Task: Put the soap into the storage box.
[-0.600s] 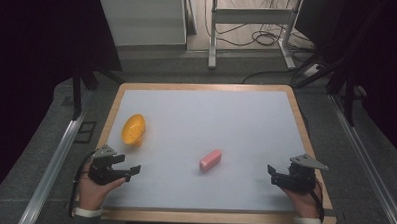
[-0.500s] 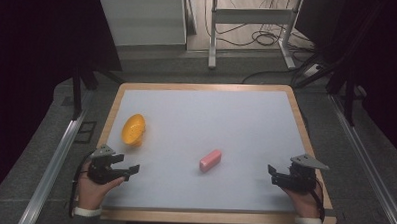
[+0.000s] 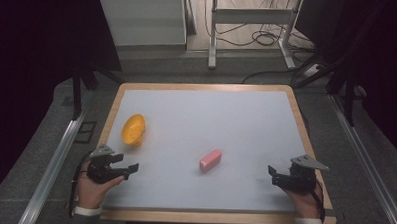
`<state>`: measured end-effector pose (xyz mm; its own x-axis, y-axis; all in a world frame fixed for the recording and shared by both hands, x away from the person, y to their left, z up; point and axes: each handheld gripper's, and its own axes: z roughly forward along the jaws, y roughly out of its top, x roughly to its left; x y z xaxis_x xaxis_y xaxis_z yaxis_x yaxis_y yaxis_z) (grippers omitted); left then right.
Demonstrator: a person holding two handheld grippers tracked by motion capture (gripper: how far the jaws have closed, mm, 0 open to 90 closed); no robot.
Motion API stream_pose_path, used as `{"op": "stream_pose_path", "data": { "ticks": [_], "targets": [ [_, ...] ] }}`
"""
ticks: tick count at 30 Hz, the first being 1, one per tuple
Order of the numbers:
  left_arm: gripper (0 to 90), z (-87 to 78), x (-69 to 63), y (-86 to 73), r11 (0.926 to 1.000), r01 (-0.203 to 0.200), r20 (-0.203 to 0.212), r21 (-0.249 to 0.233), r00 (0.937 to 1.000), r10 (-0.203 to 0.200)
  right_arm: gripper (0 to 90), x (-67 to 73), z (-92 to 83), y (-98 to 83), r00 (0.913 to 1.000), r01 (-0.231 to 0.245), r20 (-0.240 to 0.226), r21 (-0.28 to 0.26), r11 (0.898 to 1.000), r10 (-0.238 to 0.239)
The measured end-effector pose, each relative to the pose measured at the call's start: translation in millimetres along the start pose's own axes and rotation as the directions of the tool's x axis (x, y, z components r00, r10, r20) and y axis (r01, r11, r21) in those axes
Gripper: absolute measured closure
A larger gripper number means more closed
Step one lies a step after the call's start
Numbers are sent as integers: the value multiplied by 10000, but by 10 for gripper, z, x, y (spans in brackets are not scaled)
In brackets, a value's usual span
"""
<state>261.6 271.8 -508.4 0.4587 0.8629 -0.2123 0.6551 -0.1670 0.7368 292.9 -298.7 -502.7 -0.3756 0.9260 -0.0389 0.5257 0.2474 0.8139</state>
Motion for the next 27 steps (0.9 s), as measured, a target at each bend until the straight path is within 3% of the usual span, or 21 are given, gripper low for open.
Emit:
{"op": "stream_pose_path", "data": {
  "ticks": [9, 27],
  "targets": [
    [247, -31, -34, 14, 10000, -66, -121, -68, 9999, 65, 89, -16, 11, -7, 9999, 15, -118, 11, 10000, -15],
    [279, 18, -272, 214, 9973, -523, -278, 507, 9982, 538, 93, -115, -55, -20, 9997, -246, -71, -220, 9995, 245]
  ]
}}
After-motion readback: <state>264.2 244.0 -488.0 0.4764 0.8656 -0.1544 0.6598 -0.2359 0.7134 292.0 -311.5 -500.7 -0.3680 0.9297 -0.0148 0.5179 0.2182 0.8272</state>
